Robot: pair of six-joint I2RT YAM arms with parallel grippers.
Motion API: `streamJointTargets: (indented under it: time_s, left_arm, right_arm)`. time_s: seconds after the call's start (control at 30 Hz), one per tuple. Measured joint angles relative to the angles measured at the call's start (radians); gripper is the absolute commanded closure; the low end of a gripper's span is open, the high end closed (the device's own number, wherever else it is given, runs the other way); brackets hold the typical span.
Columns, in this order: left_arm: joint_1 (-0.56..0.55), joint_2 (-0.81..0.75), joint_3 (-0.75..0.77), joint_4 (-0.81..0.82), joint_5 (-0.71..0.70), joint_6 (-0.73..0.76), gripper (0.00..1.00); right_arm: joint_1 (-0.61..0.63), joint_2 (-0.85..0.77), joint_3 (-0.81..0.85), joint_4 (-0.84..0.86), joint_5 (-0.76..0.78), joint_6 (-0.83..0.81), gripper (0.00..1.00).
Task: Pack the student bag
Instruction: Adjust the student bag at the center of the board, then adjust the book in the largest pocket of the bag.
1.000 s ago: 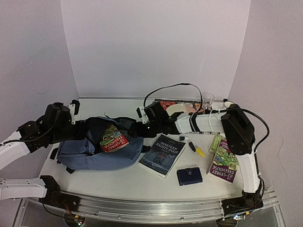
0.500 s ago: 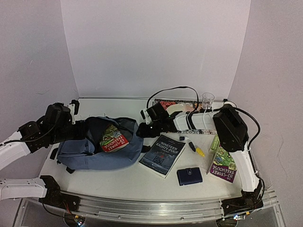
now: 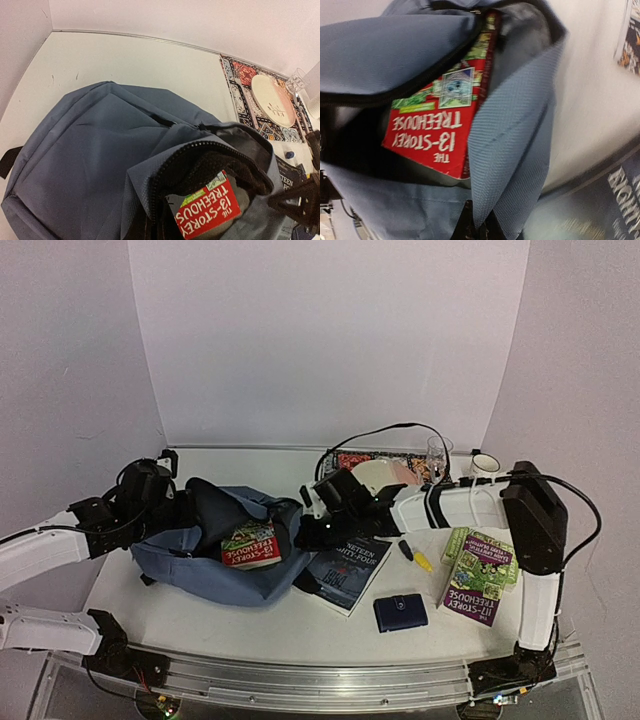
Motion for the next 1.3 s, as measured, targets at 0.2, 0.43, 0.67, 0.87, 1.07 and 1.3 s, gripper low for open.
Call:
streamJointTargets:
  time_s: [0.2,0.43,0.67,0.87,1.07,1.3]
  left_arm:
    - [0.006,-0.013,-0.008,0.060,0.013,0.000,1.00]
    - [0.006,-0.202,-0.119,0.096,0.087,-0.040,1.00]
    - [0.007,-0.275,-0.158,0.107,0.137,-0.087,1.00]
    - [0.007,-0.241,-0.172,0.141,0.157,-0.153,1.00]
    - [0.007,-0.231,-0.188,0.153,0.159,-0.211,1.00]
    - [0.007,-0.231,-0.191,0.168,0.156,-0.257,1.00]
  right_arm:
    - [0.071,-0.040,-0.088,-0.005,0.014,0.090,0.69]
    - [0.079,-0.111,-0.075,-0.068,0.075,0.079,0.43]
    - [0.074,-0.121,0.055,-0.029,0.073,0.026,0.40]
    - [0.100,0.016,0.142,0.048,0.091,-0.125,0.40]
    - [0.113,0.149,0.142,0.058,0.154,-0.195,0.44]
    - [0.112,0.210,0.153,0.103,0.202,-0.122,0.35]
